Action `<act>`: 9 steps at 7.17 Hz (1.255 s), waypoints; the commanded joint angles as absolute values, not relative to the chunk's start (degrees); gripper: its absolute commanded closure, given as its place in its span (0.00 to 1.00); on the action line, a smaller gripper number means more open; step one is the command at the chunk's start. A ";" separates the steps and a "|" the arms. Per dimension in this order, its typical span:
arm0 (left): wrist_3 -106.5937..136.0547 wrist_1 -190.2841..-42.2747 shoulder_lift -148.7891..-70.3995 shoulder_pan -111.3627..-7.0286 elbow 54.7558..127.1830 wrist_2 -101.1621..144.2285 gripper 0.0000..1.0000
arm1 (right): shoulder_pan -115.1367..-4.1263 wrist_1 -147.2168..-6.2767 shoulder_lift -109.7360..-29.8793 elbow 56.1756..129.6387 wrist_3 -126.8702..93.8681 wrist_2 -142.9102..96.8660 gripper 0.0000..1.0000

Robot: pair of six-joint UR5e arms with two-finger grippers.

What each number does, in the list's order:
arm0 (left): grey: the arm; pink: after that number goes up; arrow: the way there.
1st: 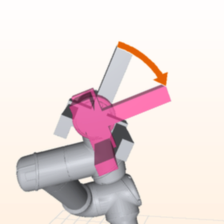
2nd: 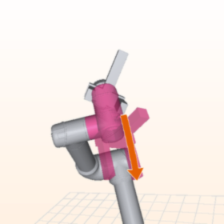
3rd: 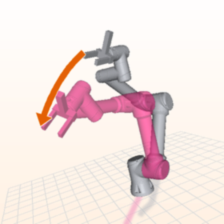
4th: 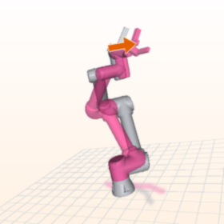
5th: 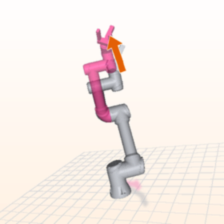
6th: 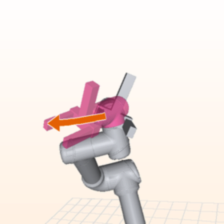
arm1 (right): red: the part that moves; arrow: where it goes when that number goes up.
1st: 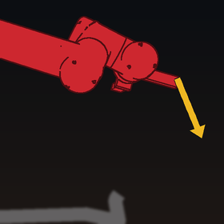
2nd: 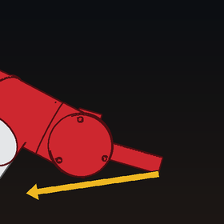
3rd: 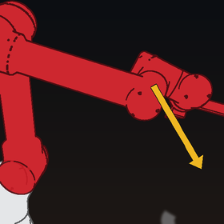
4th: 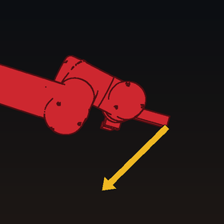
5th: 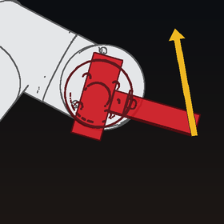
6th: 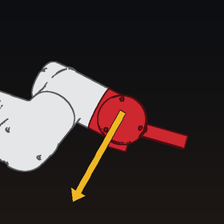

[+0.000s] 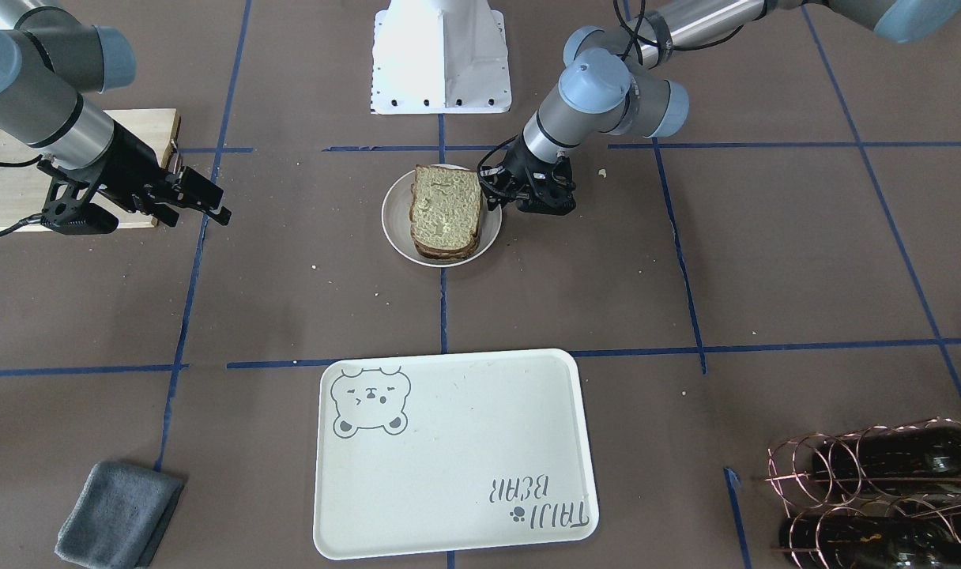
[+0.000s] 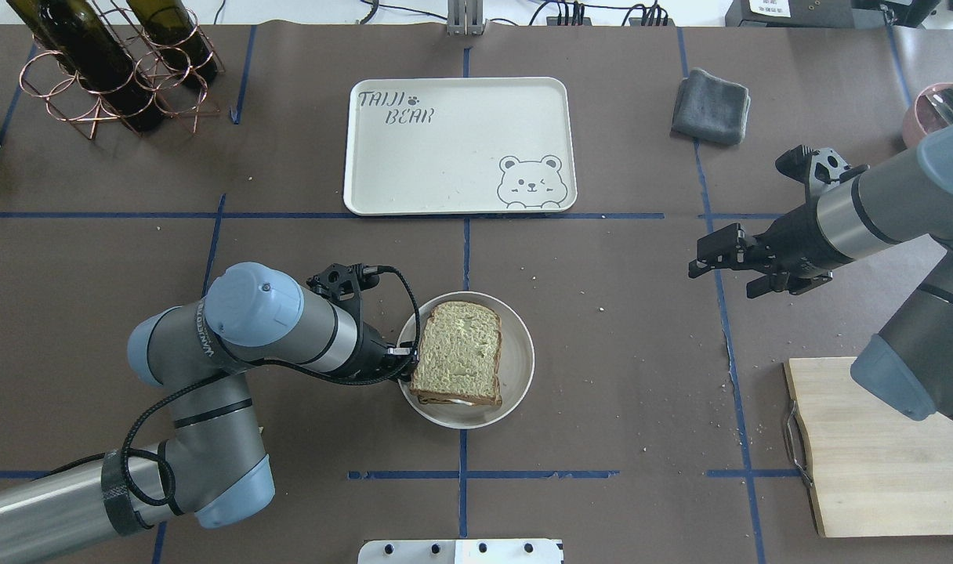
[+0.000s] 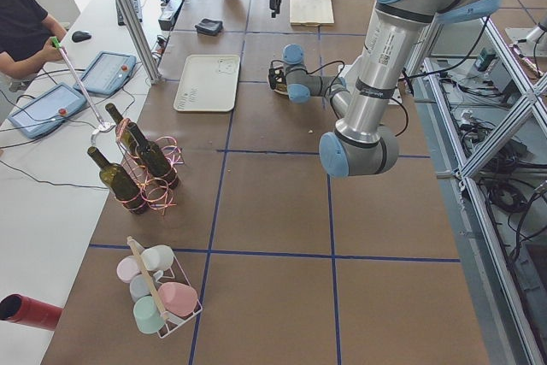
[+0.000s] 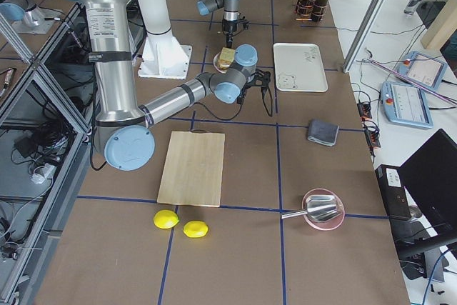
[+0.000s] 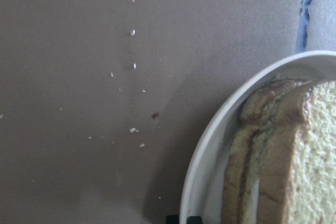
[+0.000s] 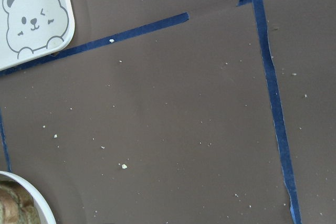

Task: Make sandwich and place on tray
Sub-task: 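Grip the rim of the white plate with the left gripper, then carry the plate with the left gripper onto the bear tray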

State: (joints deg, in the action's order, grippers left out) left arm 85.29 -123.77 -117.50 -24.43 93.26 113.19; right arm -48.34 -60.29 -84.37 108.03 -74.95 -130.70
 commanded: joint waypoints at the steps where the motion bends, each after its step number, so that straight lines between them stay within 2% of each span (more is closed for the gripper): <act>1: 86.21 -123.92 -117.51 -24.52 93.77 112.94 1.00 | -48.34 -60.29 -84.37 108.10 -75.23 -130.69 0.00; 5: 112.43 -124.90 -122.42 -31.62 93.17 112.85 1.00 | -48.52 -60.29 -84.64 108.11 -74.89 -130.78 0.00; 6: 117.63 -124.89 -124.87 -33.64 89.25 112.76 1.00 | -48.60 -60.29 -84.99 108.19 -74.88 -130.78 0.00; 9: 122.41 -126.73 -136.99 -36.99 71.33 106.18 1.00 | -51.94 -60.29 -85.17 108.63 -74.79 -126.68 0.00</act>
State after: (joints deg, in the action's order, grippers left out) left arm 119.96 -125.76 -132.58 -35.49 78.02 108.12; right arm -51.18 -60.26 -85.11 108.52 -74.81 -129.22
